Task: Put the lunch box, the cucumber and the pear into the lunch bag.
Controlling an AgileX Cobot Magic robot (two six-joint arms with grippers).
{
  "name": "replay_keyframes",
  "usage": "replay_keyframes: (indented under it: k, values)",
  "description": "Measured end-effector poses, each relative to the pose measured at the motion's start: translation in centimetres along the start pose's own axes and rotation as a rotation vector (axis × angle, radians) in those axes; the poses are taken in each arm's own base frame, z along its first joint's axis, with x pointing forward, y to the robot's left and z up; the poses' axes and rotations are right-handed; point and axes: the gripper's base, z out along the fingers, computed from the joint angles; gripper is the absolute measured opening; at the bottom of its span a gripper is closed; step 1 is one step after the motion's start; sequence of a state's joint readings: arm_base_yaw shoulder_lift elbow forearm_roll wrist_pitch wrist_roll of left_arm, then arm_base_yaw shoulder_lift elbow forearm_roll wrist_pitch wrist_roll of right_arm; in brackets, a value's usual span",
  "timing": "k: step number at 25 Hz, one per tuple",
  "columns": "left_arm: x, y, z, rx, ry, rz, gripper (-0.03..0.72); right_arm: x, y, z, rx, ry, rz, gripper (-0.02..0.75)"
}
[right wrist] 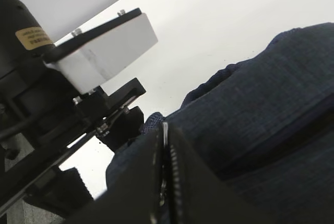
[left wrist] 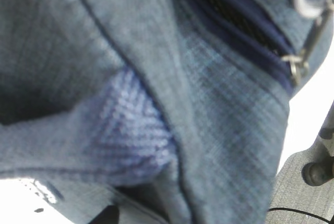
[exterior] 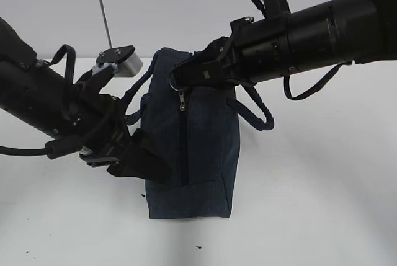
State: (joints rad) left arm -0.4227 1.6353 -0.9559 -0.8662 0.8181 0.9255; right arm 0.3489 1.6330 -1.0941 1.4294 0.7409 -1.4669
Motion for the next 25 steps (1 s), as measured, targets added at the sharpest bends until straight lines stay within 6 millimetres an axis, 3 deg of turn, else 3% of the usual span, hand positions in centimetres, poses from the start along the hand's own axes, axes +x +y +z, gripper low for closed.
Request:
replay_keyframes:
  k: [3,25]
  values:
    - [0.0,0.0,0.0,-0.001,0.002,0.002,0.378,0.0,-0.1,0.0,0.009,-0.001,0.0,0.006]
    - [0.6,1.1,1.9,0.011,0.049,-0.045,-0.001,0.1,-0.8,0.0,0.088,0.003,-0.009,0.006]
